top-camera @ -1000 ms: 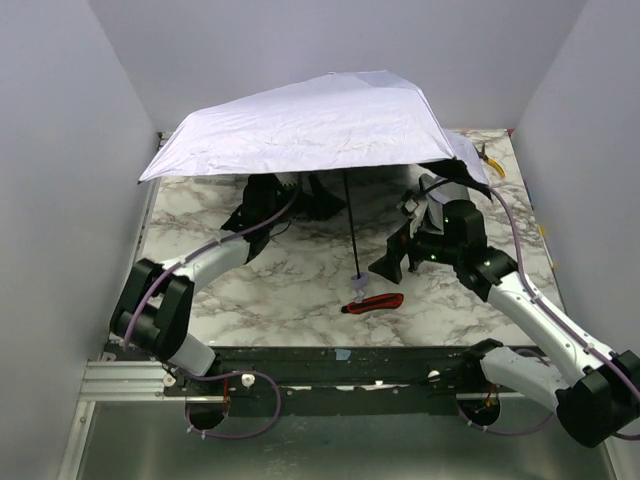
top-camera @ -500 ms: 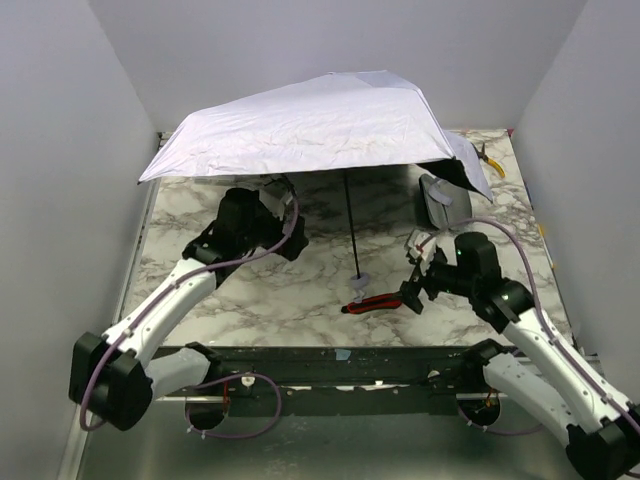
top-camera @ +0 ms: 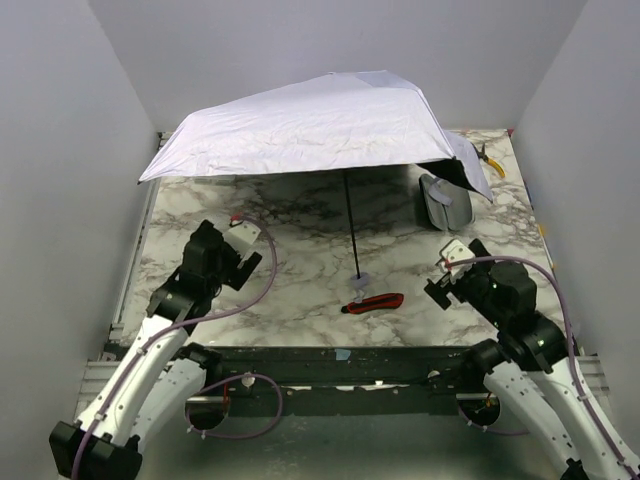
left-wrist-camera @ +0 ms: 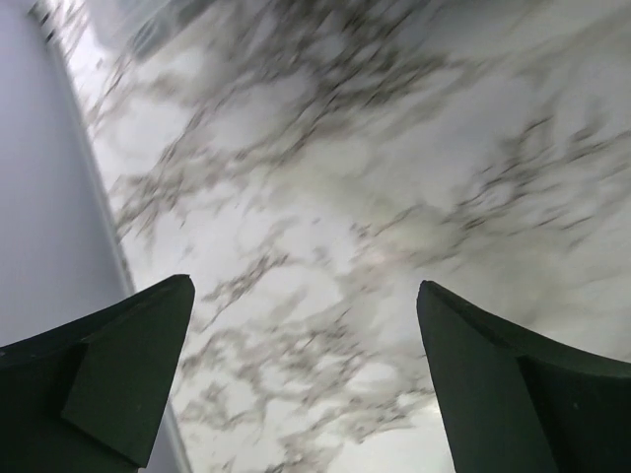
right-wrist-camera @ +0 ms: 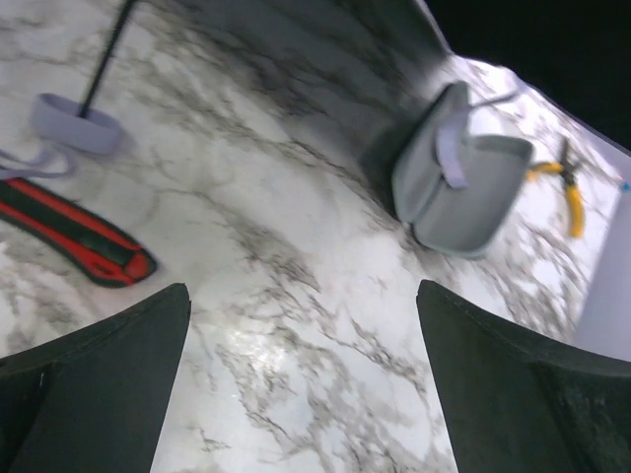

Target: Open the umbrella

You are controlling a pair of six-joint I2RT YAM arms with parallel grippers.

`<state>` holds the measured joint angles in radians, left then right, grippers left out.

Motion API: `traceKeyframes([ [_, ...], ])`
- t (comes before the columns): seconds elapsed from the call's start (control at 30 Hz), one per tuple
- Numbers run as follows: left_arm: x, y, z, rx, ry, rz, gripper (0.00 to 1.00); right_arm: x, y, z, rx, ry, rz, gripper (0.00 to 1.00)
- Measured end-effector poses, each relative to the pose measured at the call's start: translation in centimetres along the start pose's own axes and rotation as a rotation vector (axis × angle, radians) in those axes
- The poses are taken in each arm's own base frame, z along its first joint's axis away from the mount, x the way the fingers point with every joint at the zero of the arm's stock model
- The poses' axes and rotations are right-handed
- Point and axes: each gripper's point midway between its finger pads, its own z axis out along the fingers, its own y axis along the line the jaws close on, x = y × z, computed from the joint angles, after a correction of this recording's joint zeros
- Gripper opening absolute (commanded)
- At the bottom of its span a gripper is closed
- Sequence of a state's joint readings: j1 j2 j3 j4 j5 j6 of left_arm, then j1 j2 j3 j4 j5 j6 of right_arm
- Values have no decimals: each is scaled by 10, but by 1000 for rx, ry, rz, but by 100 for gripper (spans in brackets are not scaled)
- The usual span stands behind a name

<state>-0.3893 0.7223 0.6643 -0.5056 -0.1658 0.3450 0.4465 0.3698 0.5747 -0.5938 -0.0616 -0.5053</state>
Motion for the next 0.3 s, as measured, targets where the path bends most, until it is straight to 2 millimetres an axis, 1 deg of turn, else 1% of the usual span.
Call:
traceKeyframes([
  [0.07, 24, 12, -2, -73, 51, 14, 98, 3, -10, -4, 64, 16, 6, 100],
  [0.13, 40, 22, -5, -131, 87, 24, 98, 5, -19, -8, 118, 22, 10, 100],
  [0.2, 44, 27, -8, -162, 93, 33, 98, 7, -24, -11, 150, 30, 11, 100],
  [0.3, 41, 36, -13, -202, 80, 48, 98, 10, -28, -12, 172, 42, 11, 100],
])
